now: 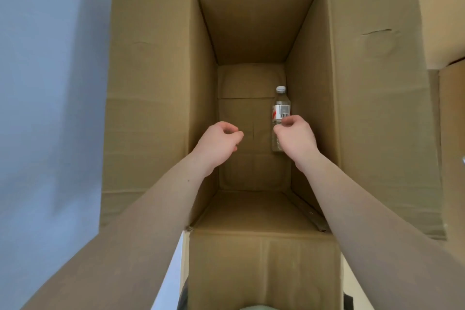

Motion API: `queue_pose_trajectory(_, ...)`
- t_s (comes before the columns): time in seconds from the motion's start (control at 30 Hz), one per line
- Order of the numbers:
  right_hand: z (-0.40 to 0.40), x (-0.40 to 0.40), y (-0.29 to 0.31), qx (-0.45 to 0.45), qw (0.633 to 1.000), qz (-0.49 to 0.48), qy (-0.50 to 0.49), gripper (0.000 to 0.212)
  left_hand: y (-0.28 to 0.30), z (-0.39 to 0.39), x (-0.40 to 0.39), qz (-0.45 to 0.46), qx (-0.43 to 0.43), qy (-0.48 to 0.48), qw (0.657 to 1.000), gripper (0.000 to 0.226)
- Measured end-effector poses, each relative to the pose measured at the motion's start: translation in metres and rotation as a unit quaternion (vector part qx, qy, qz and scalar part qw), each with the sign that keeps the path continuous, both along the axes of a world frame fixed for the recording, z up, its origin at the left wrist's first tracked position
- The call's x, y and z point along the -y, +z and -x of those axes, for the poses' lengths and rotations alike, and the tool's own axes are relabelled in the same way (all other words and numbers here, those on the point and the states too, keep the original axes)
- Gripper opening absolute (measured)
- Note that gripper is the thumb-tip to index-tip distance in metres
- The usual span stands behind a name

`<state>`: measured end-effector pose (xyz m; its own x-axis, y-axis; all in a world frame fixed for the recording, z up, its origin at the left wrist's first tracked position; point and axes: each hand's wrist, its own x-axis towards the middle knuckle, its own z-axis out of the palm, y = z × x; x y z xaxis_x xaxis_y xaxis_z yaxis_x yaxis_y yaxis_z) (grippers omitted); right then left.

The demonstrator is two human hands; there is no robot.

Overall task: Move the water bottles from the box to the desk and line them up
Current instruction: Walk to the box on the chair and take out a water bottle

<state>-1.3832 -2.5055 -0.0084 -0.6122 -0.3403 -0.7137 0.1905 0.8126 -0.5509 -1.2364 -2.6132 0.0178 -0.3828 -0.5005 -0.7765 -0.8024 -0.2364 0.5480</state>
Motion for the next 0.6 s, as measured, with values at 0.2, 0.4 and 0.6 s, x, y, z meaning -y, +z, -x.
queue_pose_trajectory(0.2,0.018,0.025,-0.040,-0.027,0.998,-0.054,0.013,0.048,-0.045,0.030,0.011,-0.027,0.024,0.030,0.999,0.030)
queue_pose_trajectory(0.4,0.022,0.043,-0.082,-0.055,0.994,-0.089,-0.012,0.060,-0.084,0.053,0.023,-0.058,0.048,0.066,0.995,0.029)
queue_pose_trajectory(0.6,0.026,0.051,-0.127,-0.040,0.989,-0.099,-0.102,0.078,-0.120,0.076,0.043,-0.088,0.077,0.086,0.989,0.031)
